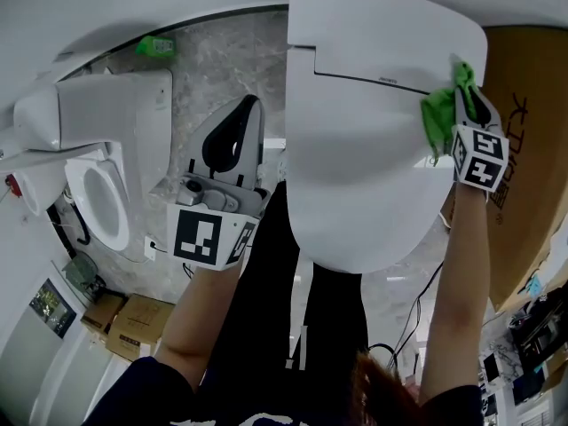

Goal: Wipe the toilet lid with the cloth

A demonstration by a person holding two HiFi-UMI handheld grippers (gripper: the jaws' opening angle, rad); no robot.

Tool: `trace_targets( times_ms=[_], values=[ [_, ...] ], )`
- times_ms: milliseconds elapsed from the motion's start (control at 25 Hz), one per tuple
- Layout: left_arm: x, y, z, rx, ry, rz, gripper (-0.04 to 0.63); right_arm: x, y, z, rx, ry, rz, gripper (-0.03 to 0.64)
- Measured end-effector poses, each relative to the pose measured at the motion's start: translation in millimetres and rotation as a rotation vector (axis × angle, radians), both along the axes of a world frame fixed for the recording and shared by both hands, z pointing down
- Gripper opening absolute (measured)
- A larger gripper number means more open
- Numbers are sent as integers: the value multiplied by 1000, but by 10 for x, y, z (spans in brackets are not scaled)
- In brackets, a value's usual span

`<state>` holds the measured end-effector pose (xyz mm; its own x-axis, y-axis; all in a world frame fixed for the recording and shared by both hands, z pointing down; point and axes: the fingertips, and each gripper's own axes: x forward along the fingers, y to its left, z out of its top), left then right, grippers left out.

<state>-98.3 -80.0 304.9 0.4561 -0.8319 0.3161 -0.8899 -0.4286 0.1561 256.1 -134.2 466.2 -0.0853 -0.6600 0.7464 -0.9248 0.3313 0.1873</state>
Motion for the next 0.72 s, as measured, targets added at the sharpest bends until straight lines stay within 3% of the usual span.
trace_targets(
  times_ms=[160, 360, 720],
  values=[
    [-35, -12, -5, 3, -4, 2, 21, 414, 78, 22, -4, -17, 133, 86],
    [-32, -16, -29, 6, -3, -8, 21, 618, 185, 9, 20, -84, 263, 84],
    [-108, -35, 65, -4, 6, -15, 21, 453, 207, 32, 50, -57, 303, 83]
  ],
)
